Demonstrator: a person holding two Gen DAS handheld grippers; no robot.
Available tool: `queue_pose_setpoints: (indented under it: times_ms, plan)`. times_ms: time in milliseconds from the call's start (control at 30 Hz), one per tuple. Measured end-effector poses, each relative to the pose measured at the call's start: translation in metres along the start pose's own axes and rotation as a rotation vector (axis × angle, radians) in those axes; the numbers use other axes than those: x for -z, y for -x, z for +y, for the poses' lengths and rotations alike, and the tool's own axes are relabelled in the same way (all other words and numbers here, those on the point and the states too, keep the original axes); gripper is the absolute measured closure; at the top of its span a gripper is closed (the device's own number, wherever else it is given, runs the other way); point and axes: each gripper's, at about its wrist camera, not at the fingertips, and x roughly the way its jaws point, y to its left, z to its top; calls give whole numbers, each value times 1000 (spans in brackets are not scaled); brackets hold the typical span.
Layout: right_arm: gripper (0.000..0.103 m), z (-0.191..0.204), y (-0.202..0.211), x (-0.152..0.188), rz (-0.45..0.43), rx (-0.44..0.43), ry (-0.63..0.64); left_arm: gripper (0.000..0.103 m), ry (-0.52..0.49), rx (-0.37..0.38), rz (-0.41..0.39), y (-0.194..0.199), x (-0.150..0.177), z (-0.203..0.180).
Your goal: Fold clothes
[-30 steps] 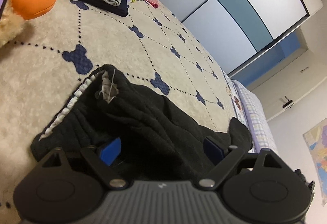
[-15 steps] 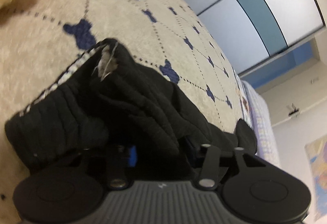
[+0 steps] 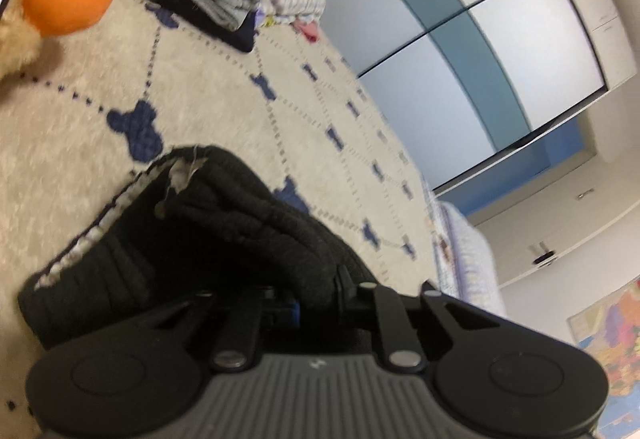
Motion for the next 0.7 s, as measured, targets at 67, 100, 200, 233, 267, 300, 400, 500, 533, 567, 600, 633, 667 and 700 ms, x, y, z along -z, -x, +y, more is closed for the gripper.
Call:
queue_pose_setpoints:
  times_ms: [67,100,200,233,267,300,400,500,533,567,600,633,667,700]
  plan:
    - [93,14,13,0,-27,-6,64,88,-15,12,-3,9,-4,-3]
    - [93,22,21,2,-37,1,110,88,-27,13,0,13,-6,-5]
    - [93,43,42,10,-40,38,231,88,-65,2,38,23,-6,-4]
    - [93,47,50,12,-32,45,251,88,-77,-4,52,27,-5,-3]
    - [93,51,56,13,-20,53,265,88,-93,-12,66,30,-2,-1]
    - [93,55,61,14,-2,61,266,88,-108,-20,80,34,0,1]
    - [93,61,73,19,60,95,275,88,-152,-44,120,42,8,7]
    - [93,60,83,34,108,130,310,88,-192,-74,153,46,19,13]
    - [93,59,86,41,124,143,323,88,-202,-84,161,47,22,16]
    - [93,57,88,47,141,156,333,88,-213,-95,169,48,25,18]
    - [93,55,90,53,161,169,340,88,-225,-106,177,48,28,20]
    - [93,53,92,60,181,182,347,88,-232,-116,184,48,30,22]
    - [93,50,94,65,200,194,351,88,-240,-126,190,49,32,24]
    - [93,47,94,70,218,204,348,88,-245,-135,196,49,34,26]
